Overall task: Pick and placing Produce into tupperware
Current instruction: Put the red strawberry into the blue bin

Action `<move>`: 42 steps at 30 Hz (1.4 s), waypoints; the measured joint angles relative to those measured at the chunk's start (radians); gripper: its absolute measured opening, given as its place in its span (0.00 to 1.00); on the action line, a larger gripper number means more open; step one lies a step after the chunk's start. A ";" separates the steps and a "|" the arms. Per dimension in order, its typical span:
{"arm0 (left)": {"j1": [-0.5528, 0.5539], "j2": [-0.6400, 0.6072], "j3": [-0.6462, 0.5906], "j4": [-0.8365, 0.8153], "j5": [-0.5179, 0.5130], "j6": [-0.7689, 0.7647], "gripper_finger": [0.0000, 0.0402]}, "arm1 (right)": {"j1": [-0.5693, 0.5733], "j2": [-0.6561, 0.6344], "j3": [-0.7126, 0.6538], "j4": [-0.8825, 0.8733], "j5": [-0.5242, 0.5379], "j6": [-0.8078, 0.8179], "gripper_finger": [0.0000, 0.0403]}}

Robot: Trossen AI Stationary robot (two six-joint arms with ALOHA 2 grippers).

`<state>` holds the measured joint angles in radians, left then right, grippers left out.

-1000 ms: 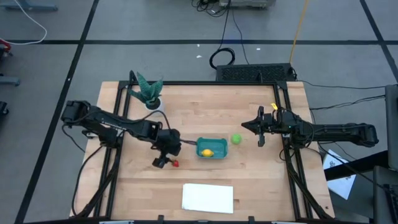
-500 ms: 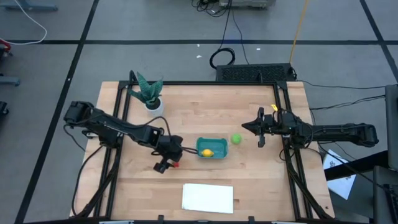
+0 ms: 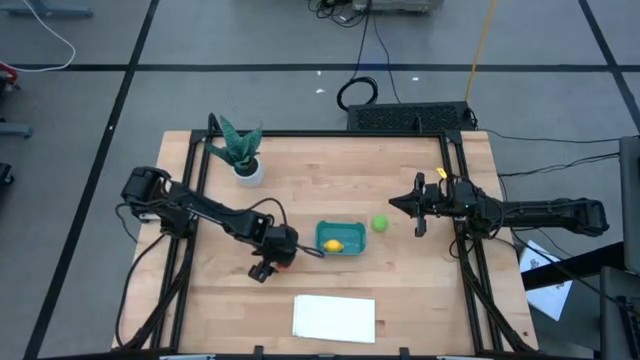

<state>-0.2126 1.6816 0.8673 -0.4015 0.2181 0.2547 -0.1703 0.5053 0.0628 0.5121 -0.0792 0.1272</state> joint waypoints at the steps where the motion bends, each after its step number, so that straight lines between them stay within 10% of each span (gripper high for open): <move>1: -0.003 0.005 0.000 0.001 -0.003 0.002 0.69 | 0.000 0.000 0.000 0.000 0.000 0.000 0.00; 25: -0.010 0.013 0.000 0.010 -0.037 0.021 0.34 | 0.000 0.000 -0.001 0.000 0.000 0.000 0.00; 42: 0.008 -0.040 0.031 -0.073 -0.040 0.042 0.35 | 0.000 0.000 -0.002 -0.001 0.000 -0.001 0.00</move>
<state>-0.2049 1.6416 0.8979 -0.4744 0.1777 0.2971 -0.1703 0.5053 0.0608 0.5114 -0.0792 0.1265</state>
